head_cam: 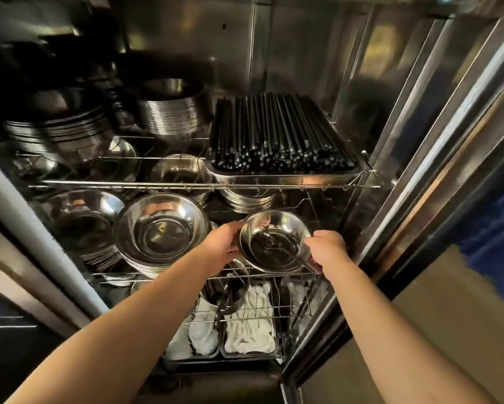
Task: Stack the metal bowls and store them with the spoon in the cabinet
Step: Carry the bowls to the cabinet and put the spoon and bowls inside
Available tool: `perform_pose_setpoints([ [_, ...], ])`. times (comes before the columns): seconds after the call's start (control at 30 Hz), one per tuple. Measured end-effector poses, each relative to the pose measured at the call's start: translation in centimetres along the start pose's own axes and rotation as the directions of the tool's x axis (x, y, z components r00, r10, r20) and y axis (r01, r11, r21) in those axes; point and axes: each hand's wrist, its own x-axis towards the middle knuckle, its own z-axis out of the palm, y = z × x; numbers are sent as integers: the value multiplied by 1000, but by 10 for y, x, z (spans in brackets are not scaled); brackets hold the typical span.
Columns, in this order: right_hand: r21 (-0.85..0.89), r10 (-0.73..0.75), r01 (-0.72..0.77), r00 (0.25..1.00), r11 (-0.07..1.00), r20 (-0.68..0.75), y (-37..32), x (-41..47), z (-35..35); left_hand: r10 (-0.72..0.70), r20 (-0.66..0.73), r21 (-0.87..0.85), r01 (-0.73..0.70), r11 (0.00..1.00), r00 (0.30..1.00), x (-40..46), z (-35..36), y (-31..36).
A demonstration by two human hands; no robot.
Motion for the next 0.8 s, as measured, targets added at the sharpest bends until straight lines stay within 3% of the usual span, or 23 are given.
perform_pose_setpoints([
  [0.3,-77,8,-8,1000,997,9,10,7,8,31,38,-36,-30,999,999,10,-3,-8],
  [0.6,-188,-115,113,993,976,3,21,14,11,65,144,-41,-60,997,987,10,-11,-19],
  [0.73,-265,-158,161,987,951,34,18,9,10,82,58,216,-93,972,995,3,-19,-25],
  [0.8,-360,-242,239,970,902,38,17,7,11,154,-32,449,-123,885,988,-6,-28,-31],
])
